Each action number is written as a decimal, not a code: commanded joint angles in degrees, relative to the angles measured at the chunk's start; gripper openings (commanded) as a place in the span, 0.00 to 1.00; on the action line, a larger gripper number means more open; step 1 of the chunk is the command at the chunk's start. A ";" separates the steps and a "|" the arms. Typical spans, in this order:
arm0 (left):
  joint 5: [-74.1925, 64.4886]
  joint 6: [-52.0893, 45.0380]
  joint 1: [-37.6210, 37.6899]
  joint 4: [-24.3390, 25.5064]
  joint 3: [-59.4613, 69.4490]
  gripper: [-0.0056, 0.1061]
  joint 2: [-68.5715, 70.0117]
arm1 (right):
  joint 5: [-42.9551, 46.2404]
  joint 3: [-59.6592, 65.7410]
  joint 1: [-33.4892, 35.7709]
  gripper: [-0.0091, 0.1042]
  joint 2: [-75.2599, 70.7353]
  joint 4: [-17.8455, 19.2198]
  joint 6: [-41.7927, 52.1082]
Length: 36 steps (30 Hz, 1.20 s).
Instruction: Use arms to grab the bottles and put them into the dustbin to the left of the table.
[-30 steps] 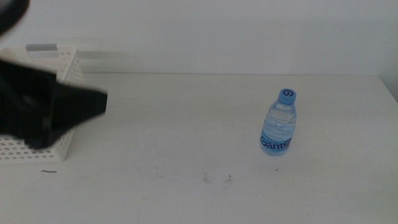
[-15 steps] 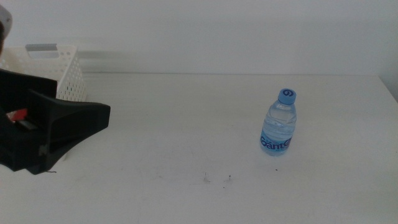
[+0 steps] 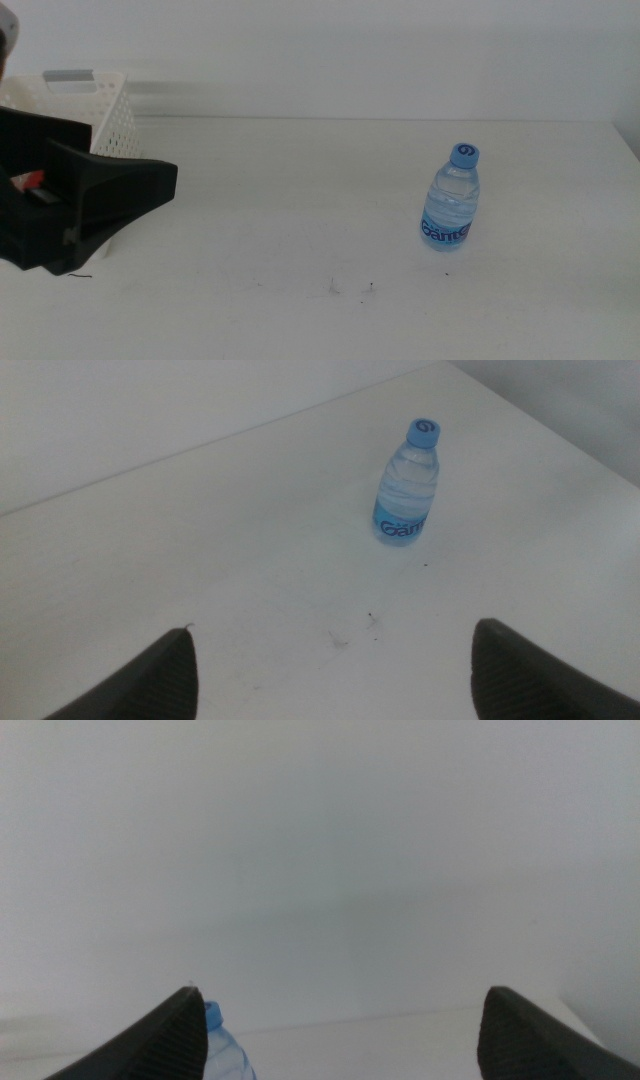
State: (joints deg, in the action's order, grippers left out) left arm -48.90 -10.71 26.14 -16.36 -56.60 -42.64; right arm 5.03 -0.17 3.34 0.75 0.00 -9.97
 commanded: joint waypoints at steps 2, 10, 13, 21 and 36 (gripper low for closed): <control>0.75 0.25 0.21 0.00 -0.03 0.89 0.11 | 2.27 0.17 -0.43 0.85 6.85 1.21 -0.46; 0.73 0.10 0.21 0.00 -0.03 0.89 0.11 | 29.09 0.17 -0.43 0.85 40.67 16.05 -2.04; 0.73 0.10 0.21 0.00 -0.03 0.89 0.11 | 41.50 0.17 -0.43 0.85 54.82 17.90 0.05; 0.73 0.23 0.21 0.00 -0.03 0.89 0.11 | 64.93 -0.53 -0.32 0.85 81.26 16.31 -0.74; 0.73 0.08 0.21 0.00 -0.03 0.89 0.11 | 64.40 -18.96 12.14 0.85 98.49 8.84 1.01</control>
State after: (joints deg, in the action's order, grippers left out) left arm -48.89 -10.71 26.14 -16.36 -56.60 -42.64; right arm 69.32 -17.16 15.29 97.20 9.22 -9.84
